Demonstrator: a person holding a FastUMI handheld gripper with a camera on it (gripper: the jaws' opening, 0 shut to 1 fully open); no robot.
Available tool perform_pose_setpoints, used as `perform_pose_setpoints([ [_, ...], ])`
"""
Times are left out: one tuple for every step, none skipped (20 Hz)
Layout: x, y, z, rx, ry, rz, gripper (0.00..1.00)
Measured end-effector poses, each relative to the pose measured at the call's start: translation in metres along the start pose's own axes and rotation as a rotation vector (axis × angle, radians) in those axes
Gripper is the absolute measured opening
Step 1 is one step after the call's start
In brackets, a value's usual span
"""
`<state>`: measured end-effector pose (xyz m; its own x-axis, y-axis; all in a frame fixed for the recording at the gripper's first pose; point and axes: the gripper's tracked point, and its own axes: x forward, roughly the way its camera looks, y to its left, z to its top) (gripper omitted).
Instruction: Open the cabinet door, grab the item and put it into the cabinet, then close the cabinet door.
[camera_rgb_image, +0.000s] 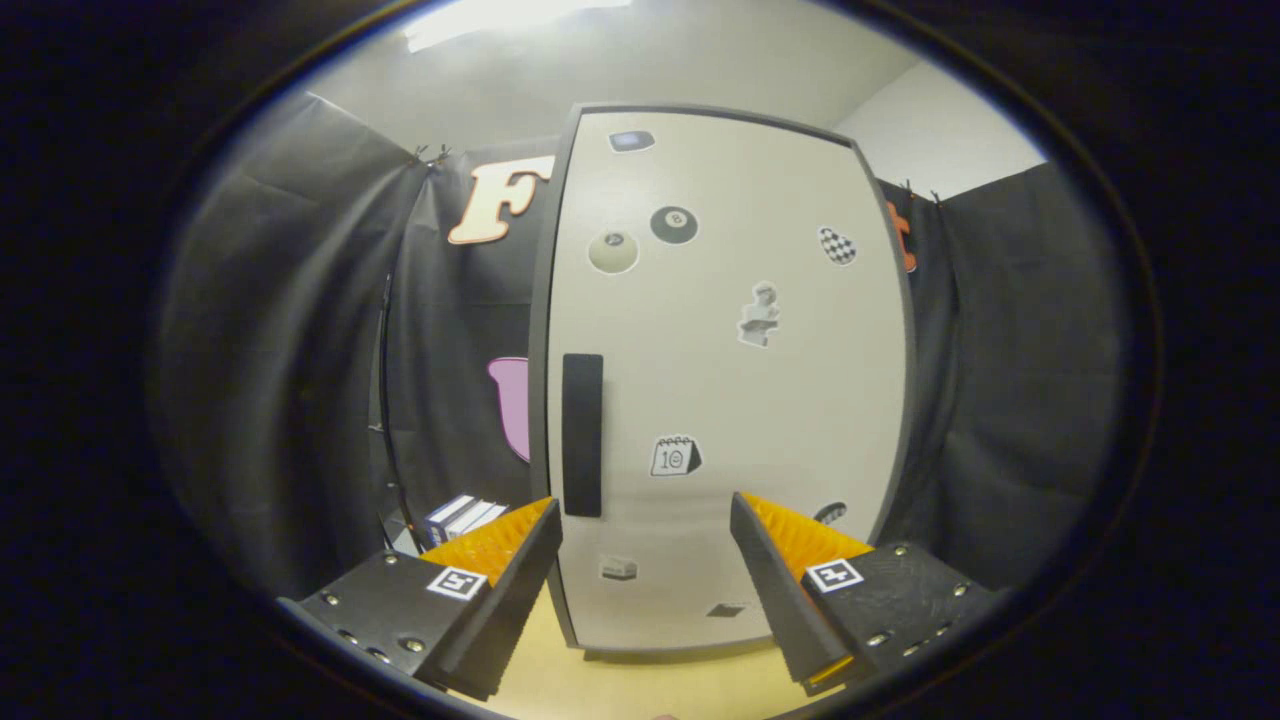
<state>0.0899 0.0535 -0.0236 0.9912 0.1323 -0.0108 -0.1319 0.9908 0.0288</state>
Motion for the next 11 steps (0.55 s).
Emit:
perform_pose_setpoints([
  [-0.012,-0.006,0.002,-0.008,-0.004,-0.008,1.00],
  [-0.023,-0.013,0.004,-0.015,-0.013,-0.019,1.00],
  [-0.033,-0.020,0.005,-0.016,-0.009,-0.028,1.00],
  [-0.043,-0.025,0.004,-0.013,0.004,-0.034,1.00],
  [-0.053,-0.030,0.004,-0.005,0.015,-0.042,1.00],
  [-0.064,-0.033,0.007,0.000,0.015,-0.048,1.00],
  [-0.075,-0.037,0.011,0.001,0.011,-0.054,1.00],
  [-0.086,-0.038,0.014,0.003,0.003,-0.058,1.00],
  [-0.095,-0.041,0.017,0.002,0.001,-0.067,1.00],
  [-0.105,-0.043,0.020,0.002,-0.005,-0.073,1.00],
  [-0.114,-0.044,0.024,0.006,-0.013,-0.074,1.00],
])
